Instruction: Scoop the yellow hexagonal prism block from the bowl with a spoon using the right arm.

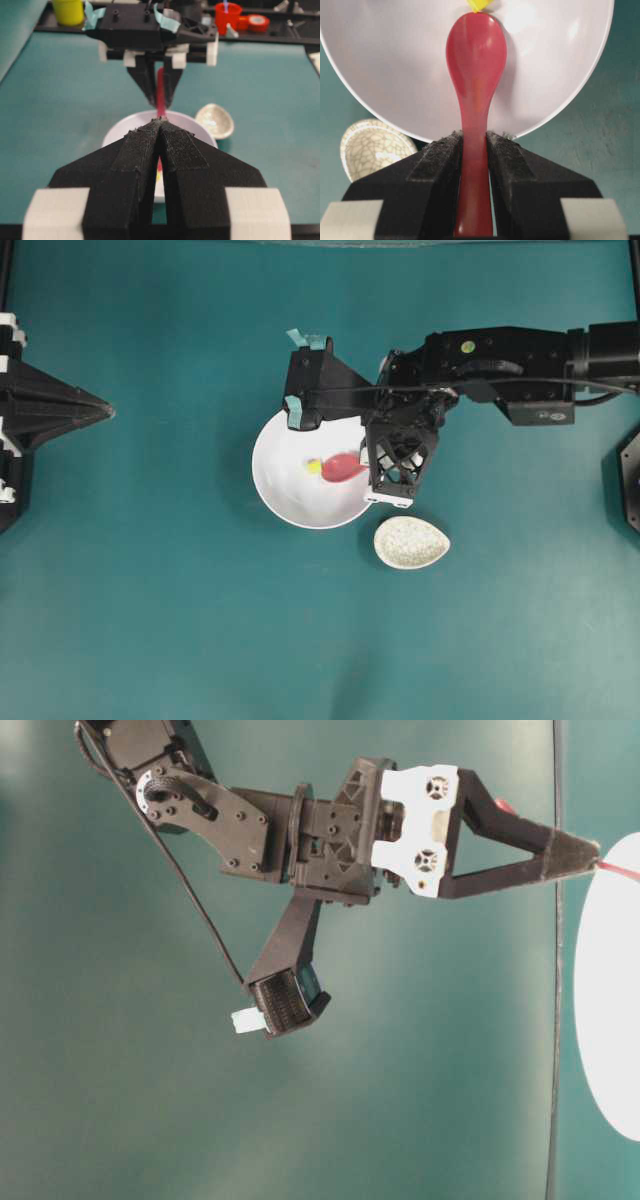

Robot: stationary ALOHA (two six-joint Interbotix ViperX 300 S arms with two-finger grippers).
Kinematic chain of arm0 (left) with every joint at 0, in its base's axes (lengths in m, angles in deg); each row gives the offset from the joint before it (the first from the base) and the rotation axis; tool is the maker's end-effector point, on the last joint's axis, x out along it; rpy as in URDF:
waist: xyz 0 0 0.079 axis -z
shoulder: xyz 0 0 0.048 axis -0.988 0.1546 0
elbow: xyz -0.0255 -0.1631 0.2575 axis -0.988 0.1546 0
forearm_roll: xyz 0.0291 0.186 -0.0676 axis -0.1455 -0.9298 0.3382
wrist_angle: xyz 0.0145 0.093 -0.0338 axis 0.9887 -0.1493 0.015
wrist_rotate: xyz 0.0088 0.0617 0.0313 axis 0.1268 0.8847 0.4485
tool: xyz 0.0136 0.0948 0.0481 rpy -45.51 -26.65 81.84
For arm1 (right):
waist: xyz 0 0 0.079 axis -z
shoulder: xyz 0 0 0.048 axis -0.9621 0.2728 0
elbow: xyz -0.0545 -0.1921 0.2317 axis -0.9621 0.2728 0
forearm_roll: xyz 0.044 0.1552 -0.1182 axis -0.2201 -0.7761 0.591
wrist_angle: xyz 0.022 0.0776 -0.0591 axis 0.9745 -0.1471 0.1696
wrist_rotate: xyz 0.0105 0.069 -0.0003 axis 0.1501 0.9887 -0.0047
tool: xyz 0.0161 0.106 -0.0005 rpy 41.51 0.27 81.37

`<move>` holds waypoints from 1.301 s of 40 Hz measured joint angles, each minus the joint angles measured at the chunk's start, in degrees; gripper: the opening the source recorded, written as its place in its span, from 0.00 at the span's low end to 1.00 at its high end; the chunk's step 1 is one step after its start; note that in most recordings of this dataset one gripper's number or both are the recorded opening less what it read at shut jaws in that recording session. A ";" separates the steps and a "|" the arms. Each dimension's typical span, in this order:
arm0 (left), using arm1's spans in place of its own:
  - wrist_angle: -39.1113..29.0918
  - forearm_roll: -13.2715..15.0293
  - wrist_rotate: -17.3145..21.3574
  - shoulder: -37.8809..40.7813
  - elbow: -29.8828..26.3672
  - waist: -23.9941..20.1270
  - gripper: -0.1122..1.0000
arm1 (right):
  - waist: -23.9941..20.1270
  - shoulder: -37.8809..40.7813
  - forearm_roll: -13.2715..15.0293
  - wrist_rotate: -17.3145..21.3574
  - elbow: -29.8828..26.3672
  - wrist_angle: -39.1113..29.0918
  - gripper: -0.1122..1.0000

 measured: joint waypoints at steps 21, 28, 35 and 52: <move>0.26 0.00 0.00 0.00 0.00 0.00 0.10 | 0.00 1.58 0.00 -0.26 -0.62 3.87 0.31; 0.26 0.00 0.00 0.00 0.00 0.00 0.10 | -0.09 1.76 0.09 -0.26 -0.97 5.45 0.31; 0.35 0.00 0.00 0.00 0.00 0.00 0.10 | -0.09 2.02 0.00 -0.26 -1.32 6.59 0.31; 0.35 0.09 0.00 0.00 0.00 0.00 0.10 | -0.09 2.46 0.09 -0.35 -1.67 9.93 0.31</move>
